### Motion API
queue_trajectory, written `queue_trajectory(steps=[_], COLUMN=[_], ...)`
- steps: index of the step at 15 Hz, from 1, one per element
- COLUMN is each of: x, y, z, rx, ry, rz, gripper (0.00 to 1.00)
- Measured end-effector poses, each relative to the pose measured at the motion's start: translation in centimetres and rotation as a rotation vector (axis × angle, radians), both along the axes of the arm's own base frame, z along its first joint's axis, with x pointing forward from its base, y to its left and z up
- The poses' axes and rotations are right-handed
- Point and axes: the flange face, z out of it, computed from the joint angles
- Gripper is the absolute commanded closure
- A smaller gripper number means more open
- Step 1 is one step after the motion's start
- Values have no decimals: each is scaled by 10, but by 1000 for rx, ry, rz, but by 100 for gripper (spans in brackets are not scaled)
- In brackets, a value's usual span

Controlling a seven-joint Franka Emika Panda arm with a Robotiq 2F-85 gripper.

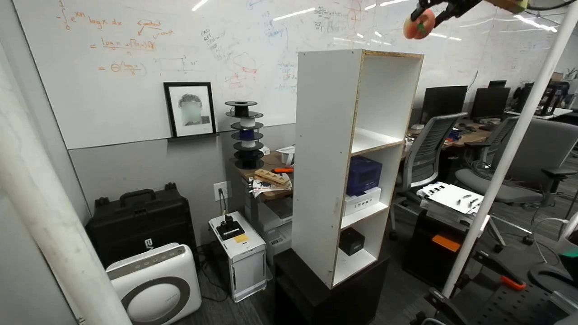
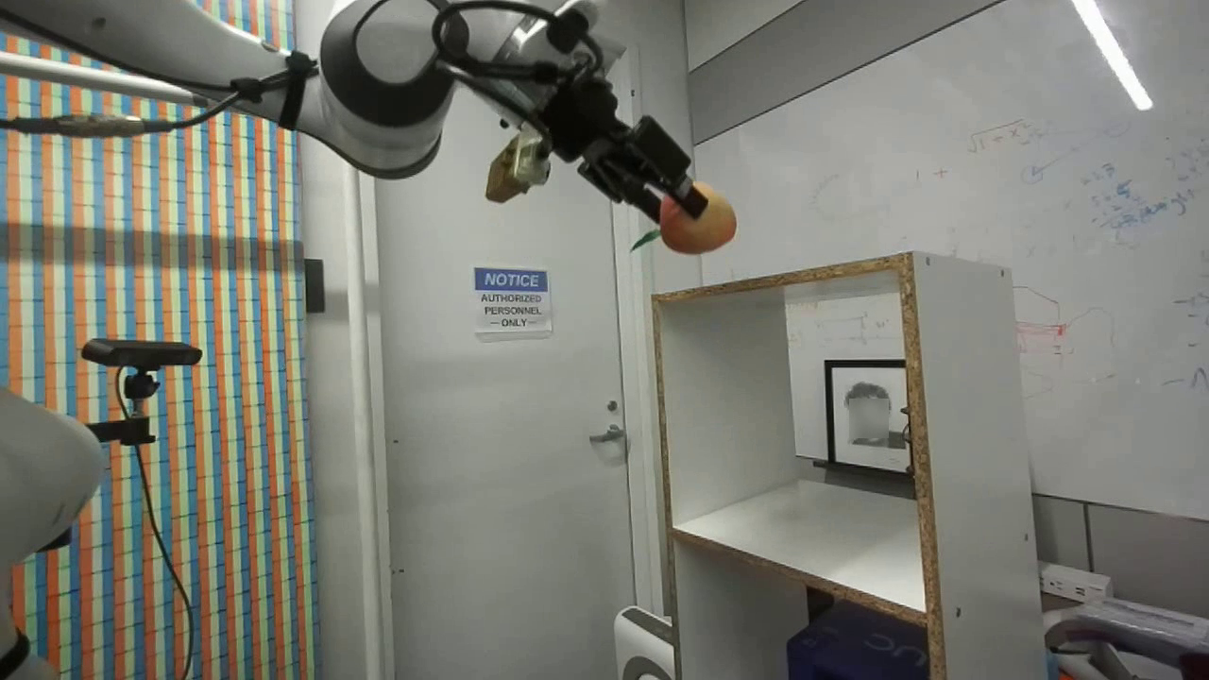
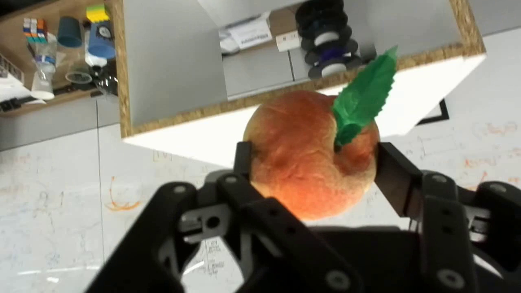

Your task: Put the peach plushie on the top of the shelf

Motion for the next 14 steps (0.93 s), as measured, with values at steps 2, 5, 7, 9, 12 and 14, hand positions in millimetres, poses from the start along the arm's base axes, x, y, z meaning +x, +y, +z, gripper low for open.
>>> queue_trajectory(steps=[2, 5, 7, 9, 12, 14], x=[12, 47, 77, 103, 130, 138], y=[2, 0, -1, -4, -5, -2], z=[23, 26, 16, 5, -4, -4], rx=[4, 24, 43, 52, 59, 59], ry=[-75, -121, -107, -82, -61, -58], rz=[-11, -31, -43, -54, -59, -54], gripper=[51, 51, 51, 48, 1, 0])
